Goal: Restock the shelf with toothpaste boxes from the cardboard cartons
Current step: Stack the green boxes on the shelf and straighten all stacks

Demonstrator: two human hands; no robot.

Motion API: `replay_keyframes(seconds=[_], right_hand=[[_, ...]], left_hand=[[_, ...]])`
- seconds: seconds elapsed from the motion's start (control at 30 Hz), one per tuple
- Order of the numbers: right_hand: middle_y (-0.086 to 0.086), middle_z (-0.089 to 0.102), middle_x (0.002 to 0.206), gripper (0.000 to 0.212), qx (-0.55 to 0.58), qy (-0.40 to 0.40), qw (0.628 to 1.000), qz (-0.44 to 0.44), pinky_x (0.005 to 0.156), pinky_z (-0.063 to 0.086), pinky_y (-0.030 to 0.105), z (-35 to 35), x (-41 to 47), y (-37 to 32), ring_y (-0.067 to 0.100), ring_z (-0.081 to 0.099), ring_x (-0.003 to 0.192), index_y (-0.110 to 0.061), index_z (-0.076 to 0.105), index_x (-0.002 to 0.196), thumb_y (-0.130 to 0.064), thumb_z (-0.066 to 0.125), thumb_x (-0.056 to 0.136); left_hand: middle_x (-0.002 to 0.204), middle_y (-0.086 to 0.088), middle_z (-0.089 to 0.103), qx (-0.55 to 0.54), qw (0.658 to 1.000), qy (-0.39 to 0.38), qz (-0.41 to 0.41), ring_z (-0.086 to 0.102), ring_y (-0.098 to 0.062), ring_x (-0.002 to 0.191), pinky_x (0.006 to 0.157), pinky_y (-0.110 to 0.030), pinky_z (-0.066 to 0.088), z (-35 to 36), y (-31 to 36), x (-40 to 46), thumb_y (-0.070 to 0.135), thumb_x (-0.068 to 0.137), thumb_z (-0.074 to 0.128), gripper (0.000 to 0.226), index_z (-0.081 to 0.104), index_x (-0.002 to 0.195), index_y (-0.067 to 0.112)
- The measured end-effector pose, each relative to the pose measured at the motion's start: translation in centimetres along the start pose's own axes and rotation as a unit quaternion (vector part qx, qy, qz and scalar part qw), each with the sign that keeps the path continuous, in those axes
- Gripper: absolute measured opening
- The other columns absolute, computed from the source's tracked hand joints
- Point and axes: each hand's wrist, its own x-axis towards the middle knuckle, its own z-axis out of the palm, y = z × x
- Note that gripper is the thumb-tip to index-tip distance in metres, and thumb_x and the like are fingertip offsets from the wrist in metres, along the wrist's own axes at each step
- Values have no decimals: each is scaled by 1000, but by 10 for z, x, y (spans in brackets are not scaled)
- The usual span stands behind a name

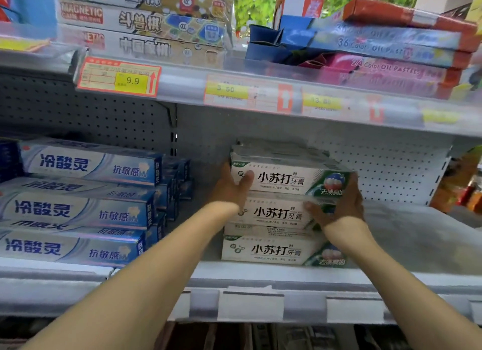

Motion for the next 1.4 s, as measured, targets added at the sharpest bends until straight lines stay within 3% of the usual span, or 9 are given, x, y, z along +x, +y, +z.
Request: replay_keyframes(seconds=[0.2,0.43,0.53,0.63,0.7,0.93,1.17,1.3,1.4], right_hand=[[7,18,151,98,-17,11,1000,-21,111,19,45,10,9,1,34,19,136,-23,-17,148,-50,54,86],[8,15,152,97,-3,25,1000,-6,113,22,47,0,12,-2,30,16,139,-24,-7,149,-48,59,84],[10,22,152,97,19,24,999,16,112,27,48,-3,21,-2,31,25,137,-25,-9,149,-49,59,84],[11,44,139,94,23,7,999,27,93,46,56,-3,26,-4,38,53,114,-42,-6,143,-66,51,72],[12,51,129,93,32,-5,999,29,85,50,57,-3,32,1,39,58,104,-48,-2,137,-75,42,60],[10,52,131,89,27,-51,998,27,78,56,51,-8,41,-1,38,63,98,-44,-13,142,-55,52,83],[9,46,138,96,60,-66,996,17,84,53,52,-10,46,0,38,61,103,-37,-16,145,-49,57,85],[7,49,131,94,89,-64,994,18,43,48,16,-14,43,4,20,63,77,-32,-13,148,-36,59,89],[5,46,135,91,128,-46,990,25,40,48,17,-15,39,8,27,62,92,-33,-3,149,-31,63,87]], left_hand=[[135,-8,49,14,999,23,41,55,-24,103,84,-32,43,3,0,14,25,103,29,51,7,149,27],[133,1,50,-14,999,2,43,54,-17,104,94,-33,42,-1,-9,22,32,99,40,38,24,134,31],[129,7,51,-59,998,5,6,53,-15,112,97,-29,42,-3,-6,25,48,96,40,64,10,148,27],[92,16,55,-50,999,-13,-6,53,3,77,55,-4,43,-4,0,25,47,98,27,37,36,127,26],[87,19,51,-43,999,-25,-4,47,7,70,45,-2,37,-3,2,26,47,99,24,34,38,125,30],[117,4,53,-68,997,-31,-4,51,-10,92,78,-22,39,-1,-3,37,48,99,23,50,27,145,29],[104,5,51,-70,997,-17,-14,49,0,72,56,-15,37,0,0,42,45,100,25,48,30,143,26],[91,15,52,-79,997,-17,-12,48,1,73,61,-18,39,1,-5,39,48,99,24,38,34,132,32],[93,14,57,-89,996,-17,-11,53,-1,78,58,-17,38,-1,-7,36,47,99,26,28,38,122,35]])
